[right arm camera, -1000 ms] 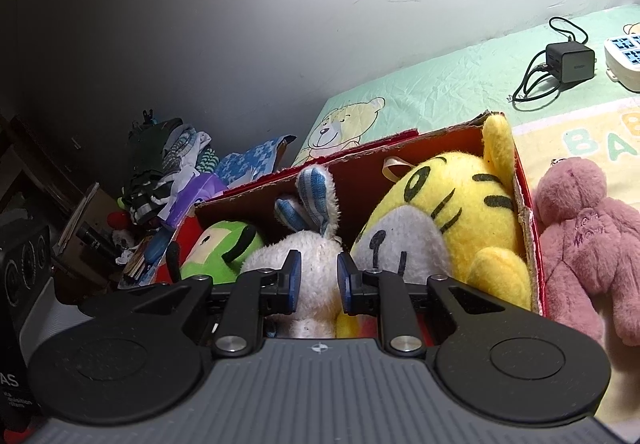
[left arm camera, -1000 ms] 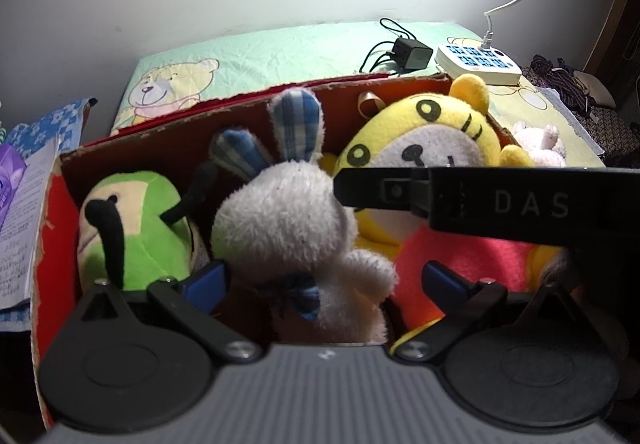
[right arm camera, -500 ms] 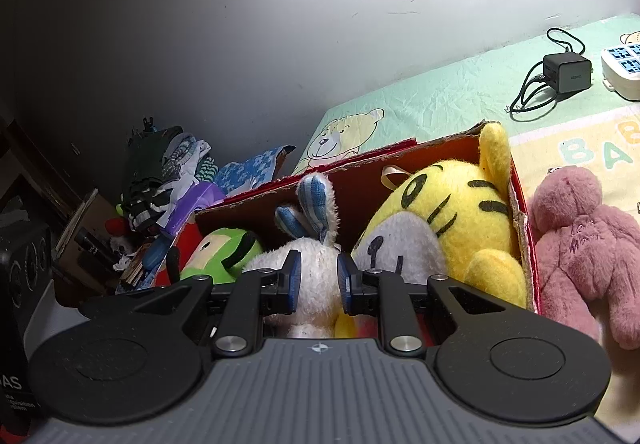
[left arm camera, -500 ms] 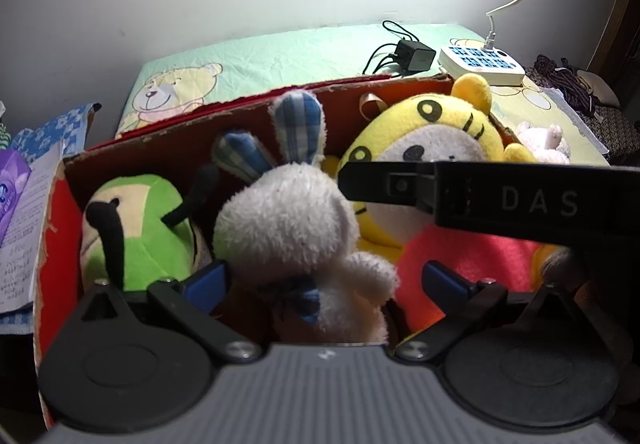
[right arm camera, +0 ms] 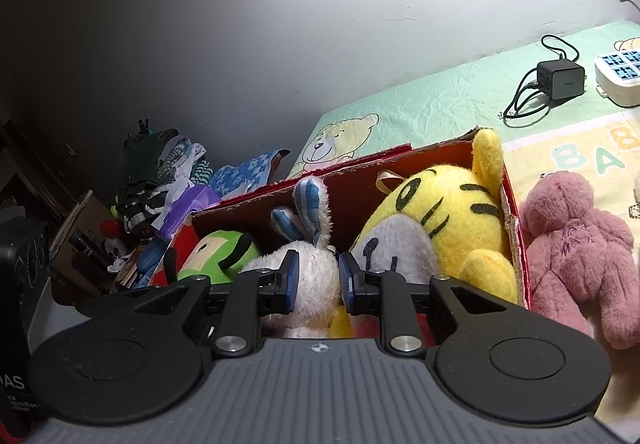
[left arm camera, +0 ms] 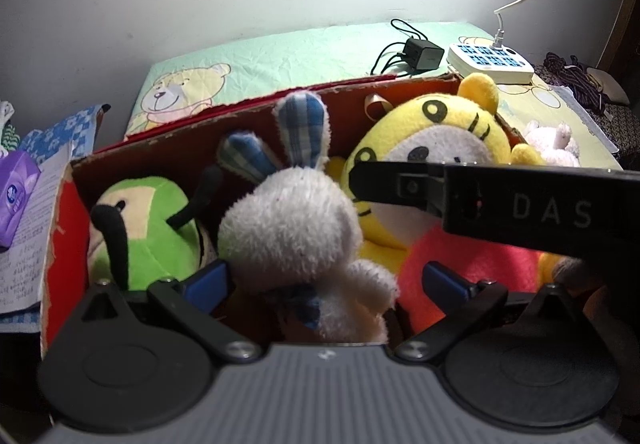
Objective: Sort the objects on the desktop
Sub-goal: 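Press the bunny plush down between the green and tiger plushes, then open the right gripper and withdraw it from the box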
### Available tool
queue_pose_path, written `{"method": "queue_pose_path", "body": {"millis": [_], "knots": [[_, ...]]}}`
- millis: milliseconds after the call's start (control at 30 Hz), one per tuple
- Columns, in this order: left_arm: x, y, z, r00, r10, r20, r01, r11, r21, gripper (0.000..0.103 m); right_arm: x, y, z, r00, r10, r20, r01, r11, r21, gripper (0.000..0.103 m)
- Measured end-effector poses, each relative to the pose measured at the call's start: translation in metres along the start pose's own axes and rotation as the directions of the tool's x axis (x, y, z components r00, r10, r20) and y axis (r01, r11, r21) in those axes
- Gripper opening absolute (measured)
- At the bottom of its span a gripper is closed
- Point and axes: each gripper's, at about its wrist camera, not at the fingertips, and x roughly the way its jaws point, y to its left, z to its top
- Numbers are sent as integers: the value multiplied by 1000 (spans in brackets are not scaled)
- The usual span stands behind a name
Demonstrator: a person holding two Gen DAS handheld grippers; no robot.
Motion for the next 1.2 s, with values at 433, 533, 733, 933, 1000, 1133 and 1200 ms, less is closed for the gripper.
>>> {"method": "queue_pose_path", "body": {"millis": [433,533,733,933,1000,1133,1200], "knots": [[-22,-24,2,999,18,31,-18,1000,-1,101,-38,11,0,995,-96,22,96,995,-7,30],[-25,-27,2,999,12,32,-12,1000,-18,101,-46,12,0,993,-116,35,116,993,4,30],[-30,-32,0,999,7,31,-6,1000,-26,101,-59,15,0,991,-122,63,121,992,21,31],[-36,-37,-1,1000,2,24,-2,999,-33,101,-66,16,-3,986,-143,90,141,990,26,43],[-36,-38,-1,1000,4,15,-3,999,-39,101,-69,17,-3,984,-148,95,146,989,29,45],[-39,-41,-3,1000,6,5,-6,999,-33,101,-75,17,-6,984,-149,102,146,989,34,45],[-40,-42,-4,1000,5,4,-4,999,-33,101,-77,18,-8,983,-152,103,150,988,34,45]]}}
